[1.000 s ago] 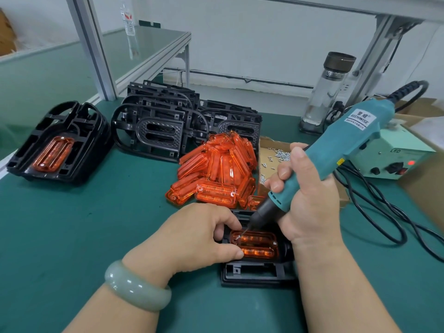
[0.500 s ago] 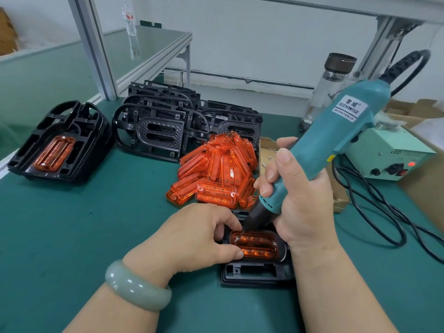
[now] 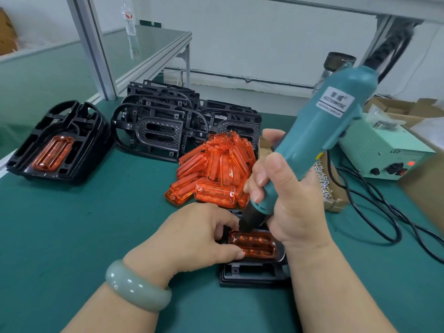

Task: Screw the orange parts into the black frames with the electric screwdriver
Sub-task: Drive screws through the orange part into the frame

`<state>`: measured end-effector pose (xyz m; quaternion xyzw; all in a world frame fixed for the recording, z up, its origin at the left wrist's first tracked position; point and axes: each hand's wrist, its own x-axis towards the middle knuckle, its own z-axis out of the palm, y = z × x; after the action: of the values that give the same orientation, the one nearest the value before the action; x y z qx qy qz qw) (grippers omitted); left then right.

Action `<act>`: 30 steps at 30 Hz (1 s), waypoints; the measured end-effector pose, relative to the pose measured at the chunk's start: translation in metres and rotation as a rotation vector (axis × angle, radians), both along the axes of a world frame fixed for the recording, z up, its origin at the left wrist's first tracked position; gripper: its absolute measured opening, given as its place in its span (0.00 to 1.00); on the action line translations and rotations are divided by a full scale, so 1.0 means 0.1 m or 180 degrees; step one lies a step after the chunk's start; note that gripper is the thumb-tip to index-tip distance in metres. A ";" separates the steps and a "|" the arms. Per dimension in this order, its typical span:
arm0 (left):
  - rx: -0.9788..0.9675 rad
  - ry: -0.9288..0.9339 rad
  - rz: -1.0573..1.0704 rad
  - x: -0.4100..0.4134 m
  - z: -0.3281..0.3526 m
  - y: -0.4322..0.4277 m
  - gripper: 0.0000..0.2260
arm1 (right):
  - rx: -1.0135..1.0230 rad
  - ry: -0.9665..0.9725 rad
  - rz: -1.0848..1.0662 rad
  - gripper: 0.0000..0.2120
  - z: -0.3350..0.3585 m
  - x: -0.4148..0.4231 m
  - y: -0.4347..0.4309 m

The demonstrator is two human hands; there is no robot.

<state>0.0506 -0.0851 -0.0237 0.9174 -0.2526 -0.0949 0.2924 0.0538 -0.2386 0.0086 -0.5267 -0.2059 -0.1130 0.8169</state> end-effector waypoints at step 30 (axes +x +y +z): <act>0.0233 -0.0077 0.0035 -0.01 0.02 -0.03 0.12 | 0.0109 -0.0023 0.0155 0.11 -0.04 0.03 -0.02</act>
<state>0.0494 -0.0876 -0.0214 0.9300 -0.2475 -0.0913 0.2560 0.0568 -0.2401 0.0047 -0.5071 -0.2196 -0.0985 0.8276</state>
